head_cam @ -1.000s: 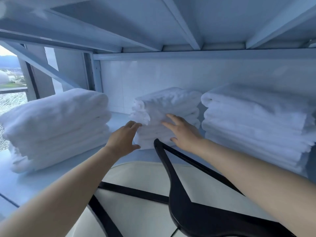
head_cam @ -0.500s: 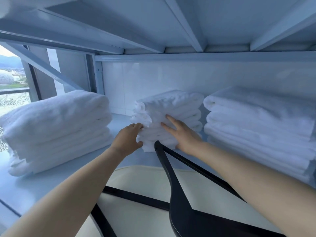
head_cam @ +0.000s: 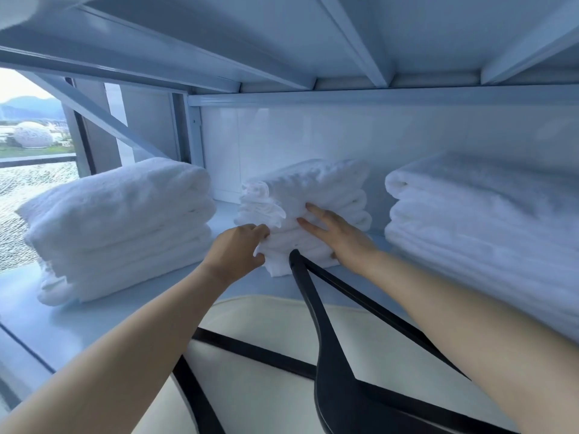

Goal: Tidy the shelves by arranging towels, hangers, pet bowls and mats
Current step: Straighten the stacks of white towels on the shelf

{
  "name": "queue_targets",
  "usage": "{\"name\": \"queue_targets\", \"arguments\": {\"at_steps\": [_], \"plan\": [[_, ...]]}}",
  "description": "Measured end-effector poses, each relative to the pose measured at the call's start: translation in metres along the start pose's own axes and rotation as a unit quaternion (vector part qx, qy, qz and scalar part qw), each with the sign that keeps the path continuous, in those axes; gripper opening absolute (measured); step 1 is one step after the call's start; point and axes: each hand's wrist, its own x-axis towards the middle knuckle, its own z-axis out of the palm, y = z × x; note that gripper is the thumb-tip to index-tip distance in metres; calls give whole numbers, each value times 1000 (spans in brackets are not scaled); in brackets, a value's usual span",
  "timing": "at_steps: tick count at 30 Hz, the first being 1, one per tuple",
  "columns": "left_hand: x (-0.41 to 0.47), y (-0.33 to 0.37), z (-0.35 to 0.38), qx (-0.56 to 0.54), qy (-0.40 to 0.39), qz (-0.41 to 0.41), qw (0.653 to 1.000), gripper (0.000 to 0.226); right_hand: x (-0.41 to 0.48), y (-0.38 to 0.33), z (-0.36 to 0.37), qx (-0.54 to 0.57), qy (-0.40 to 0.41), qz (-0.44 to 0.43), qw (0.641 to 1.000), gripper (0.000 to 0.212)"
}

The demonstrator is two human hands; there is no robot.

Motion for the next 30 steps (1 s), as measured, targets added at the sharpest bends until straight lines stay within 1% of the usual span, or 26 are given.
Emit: {"name": "queue_targets", "arguments": {"at_steps": [3,7,10,14,18,24,27,30], "plan": [[-4,5,2,34,0,-5,999,36,11,5,0,-24,-16,-16,999,112],[-6,2,5,5,7,4,1000,47,12,12,1,1,-26,-4,1000,111],[-10,-4,4,-17,3,17,1000,61,2,13,2,22,-11,6,1000,96],[-11,-8,2,-4,16,8,1000,73,-11,5,-2,33,-1,35,999,74],[-11,-16,-2,2,22,3,1000,68,-16,-14,-17,52,19,66,996,60],[-10,-36,0,-11,5,9,1000,56,-9,-63,-29,66,43,85,993,60],[-10,-44,3,-11,0,23,1000,55,-2,-84,-28,59,29,100,993,62],[-9,-51,4,-14,1,32,999,54,6,-100,-27,45,39,120,991,64]]}}
